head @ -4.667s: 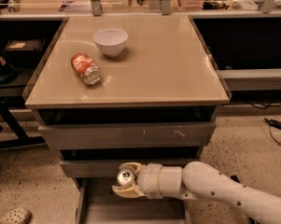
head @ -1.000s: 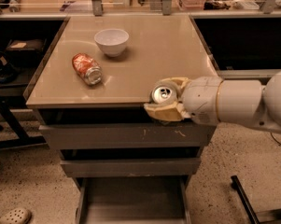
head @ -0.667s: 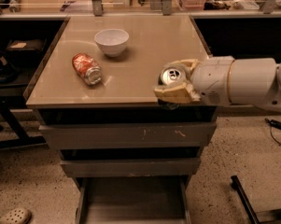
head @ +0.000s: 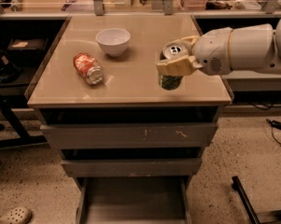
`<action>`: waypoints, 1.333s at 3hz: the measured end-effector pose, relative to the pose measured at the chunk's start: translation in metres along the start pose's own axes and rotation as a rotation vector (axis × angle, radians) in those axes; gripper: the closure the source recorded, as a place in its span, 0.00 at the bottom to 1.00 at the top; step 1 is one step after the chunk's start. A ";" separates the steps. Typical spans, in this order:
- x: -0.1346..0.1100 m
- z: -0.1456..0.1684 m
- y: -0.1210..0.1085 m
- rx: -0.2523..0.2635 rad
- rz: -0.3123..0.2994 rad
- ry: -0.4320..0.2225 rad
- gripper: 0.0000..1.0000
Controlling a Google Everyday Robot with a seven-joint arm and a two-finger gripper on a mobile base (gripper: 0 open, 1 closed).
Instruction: Pick green can from bottom drawer and place on counter
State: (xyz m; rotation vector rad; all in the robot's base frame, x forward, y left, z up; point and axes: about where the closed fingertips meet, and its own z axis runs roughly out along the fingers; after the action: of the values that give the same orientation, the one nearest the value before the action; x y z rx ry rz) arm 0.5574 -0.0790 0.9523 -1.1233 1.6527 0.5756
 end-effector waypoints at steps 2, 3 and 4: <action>0.001 0.057 -0.038 -0.155 0.092 0.024 1.00; 0.011 0.080 -0.053 -0.203 0.133 0.058 1.00; 0.025 0.094 -0.063 -0.233 0.166 0.080 1.00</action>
Offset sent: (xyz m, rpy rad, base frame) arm 0.0972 0.0423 -0.0289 0.0371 0.2353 0.1560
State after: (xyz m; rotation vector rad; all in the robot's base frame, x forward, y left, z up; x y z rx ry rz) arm 0.6558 -0.0419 0.9029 -1.1951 1.7935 0.8568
